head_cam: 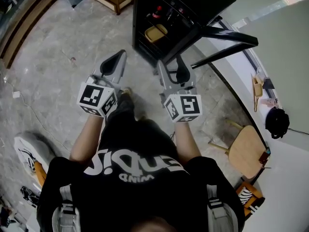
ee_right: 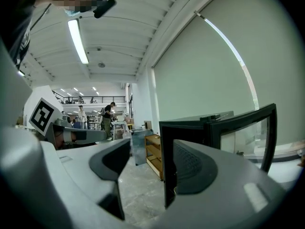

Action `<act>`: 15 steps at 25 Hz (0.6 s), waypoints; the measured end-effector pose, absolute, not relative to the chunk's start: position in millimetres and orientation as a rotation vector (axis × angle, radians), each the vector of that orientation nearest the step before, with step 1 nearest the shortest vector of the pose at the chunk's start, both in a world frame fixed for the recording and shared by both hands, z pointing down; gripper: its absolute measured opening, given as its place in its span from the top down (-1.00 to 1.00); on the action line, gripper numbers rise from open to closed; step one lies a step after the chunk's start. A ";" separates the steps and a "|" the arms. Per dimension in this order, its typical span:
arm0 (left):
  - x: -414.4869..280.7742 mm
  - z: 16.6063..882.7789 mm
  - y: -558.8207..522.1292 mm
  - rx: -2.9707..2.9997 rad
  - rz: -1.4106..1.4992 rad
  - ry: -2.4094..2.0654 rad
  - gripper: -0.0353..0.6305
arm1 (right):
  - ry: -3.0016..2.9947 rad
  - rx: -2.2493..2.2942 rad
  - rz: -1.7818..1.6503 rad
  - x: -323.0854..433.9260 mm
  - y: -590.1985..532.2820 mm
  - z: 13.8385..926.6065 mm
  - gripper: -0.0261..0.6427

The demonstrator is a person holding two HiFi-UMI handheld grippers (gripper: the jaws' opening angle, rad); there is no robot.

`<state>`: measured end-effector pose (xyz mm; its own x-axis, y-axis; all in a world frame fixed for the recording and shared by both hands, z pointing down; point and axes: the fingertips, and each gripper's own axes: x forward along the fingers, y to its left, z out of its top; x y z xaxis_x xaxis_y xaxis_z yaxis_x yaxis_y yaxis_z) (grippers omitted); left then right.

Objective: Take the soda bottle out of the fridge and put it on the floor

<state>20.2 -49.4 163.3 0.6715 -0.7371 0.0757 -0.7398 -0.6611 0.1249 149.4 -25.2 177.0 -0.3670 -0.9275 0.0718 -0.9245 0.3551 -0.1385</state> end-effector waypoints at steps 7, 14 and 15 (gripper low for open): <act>19.3 168.1 -70.7 2.729 0.032 -1.221 0.89 | 2.571 -1.701 -0.289 138.7 -48.3 187.0 -0.35; 20.8 183.9 -99.0 2.715 0.055 -1.212 0.89 | 2.586 -1.698 -0.361 132.7 -109.9 227.1 -0.33; 20.8 187.5 -104.9 2.714 0.055 -1.210 0.89 | 2.584 -1.705 -0.370 133.0 -122.3 235.3 -0.33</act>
<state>20.8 -104.9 187.5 0.6700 -0.7353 0.1021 -0.7415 -0.6563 0.1395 133.0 -122.3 235.3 -0.4016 -0.9092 0.1101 -0.9036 0.3737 -0.2095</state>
